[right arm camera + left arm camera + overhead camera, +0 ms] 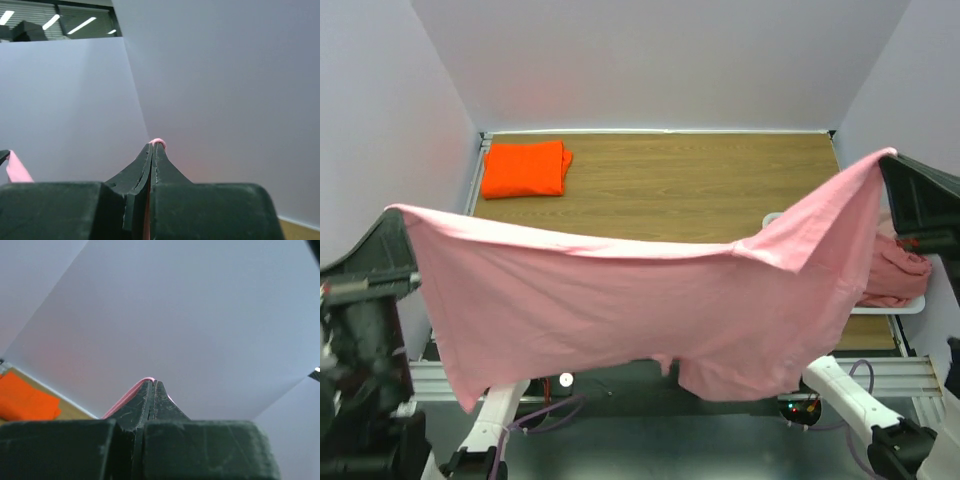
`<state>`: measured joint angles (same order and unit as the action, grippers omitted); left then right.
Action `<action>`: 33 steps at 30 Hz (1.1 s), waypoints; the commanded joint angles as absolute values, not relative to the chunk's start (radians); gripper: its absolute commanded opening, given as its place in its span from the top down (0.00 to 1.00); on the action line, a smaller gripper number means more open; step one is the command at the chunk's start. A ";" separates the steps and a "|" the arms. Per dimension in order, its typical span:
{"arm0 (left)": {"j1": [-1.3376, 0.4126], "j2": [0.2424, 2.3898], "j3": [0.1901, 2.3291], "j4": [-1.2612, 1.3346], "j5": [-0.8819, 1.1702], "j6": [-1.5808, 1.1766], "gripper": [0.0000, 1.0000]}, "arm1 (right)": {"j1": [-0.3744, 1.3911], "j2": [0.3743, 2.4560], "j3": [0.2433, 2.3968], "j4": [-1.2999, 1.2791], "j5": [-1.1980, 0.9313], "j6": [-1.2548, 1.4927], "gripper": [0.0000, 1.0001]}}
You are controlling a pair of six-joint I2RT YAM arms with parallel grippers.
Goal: Fold and stack the t-shirts
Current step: Flatten the tshirt out, then fold the tshirt
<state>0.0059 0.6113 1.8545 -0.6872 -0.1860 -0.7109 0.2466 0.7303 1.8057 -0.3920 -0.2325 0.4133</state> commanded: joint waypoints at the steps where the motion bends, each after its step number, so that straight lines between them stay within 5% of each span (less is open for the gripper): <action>1: 0.003 0.736 1.691 -0.632 -0.241 -0.704 1.00 | 0.241 0.857 1.747 -0.403 -0.121 0.385 1.00; 13: 0.003 1.150 1.117 -0.129 -0.252 -0.746 1.00 | 0.241 1.401 1.480 -0.117 0.038 0.325 1.00; 24: 0.003 1.805 1.268 -0.034 -0.203 -0.723 1.00 | 0.230 1.963 1.633 0.018 0.029 0.316 1.00; 33: 0.003 1.848 1.299 -0.011 -0.201 -0.710 1.00 | 0.226 2.039 1.674 0.015 0.025 0.325 1.00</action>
